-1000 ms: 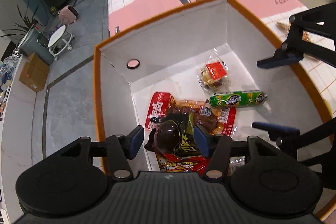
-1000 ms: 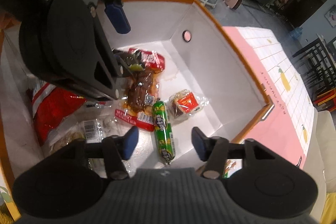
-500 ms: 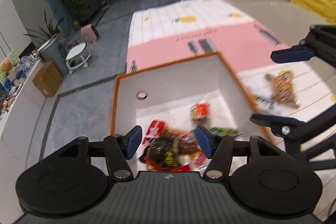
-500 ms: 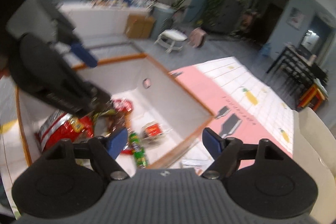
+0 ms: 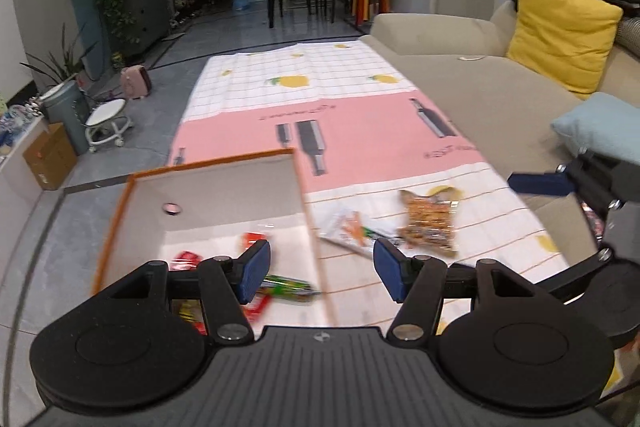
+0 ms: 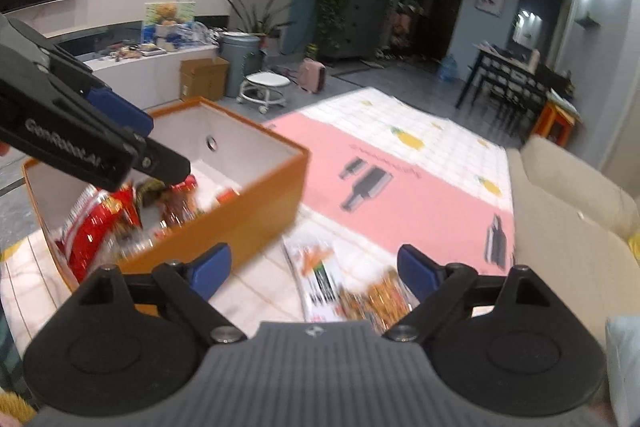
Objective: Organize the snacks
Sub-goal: 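Withdraw both tools from the box back toward the remaining snacks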
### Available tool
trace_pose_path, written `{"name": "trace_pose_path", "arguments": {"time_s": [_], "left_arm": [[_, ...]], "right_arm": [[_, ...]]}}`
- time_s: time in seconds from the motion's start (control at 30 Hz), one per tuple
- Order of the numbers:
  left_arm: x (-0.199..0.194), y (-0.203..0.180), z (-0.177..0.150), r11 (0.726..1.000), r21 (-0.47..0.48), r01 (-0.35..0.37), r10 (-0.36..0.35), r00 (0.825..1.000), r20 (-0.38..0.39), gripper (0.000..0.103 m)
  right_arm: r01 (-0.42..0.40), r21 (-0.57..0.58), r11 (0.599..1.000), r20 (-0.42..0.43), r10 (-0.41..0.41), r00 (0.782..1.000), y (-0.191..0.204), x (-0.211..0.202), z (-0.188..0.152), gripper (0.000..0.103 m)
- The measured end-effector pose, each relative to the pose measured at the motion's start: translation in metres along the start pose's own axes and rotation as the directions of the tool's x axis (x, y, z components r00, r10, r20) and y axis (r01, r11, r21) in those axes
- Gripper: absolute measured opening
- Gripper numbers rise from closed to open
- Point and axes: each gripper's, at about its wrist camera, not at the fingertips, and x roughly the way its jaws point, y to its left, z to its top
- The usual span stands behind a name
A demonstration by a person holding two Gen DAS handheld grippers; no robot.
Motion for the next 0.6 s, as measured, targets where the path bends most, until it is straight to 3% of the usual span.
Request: {"name": "trace_pose_path", "arguments": {"time_s": [0.3, 0.6], "left_arm": [[0.021, -0.043, -0.009, 0.997, -0.050, 0.057, -0.058, 0.998, -0.035, 0.071], [0.055, -0.065, -0.010, 0.981, -0.167, 0.097, -0.111, 0.991, -0.075, 0.071]], "right_arm": [[0.069, 0.186, 0.980, -0.045, -0.061, 0.997, -0.034, 0.009, -0.047, 0.090], [0.150, 0.220, 0.964, -0.098, -0.131, 0.986, -0.062, 0.034, -0.077, 0.091]]}}
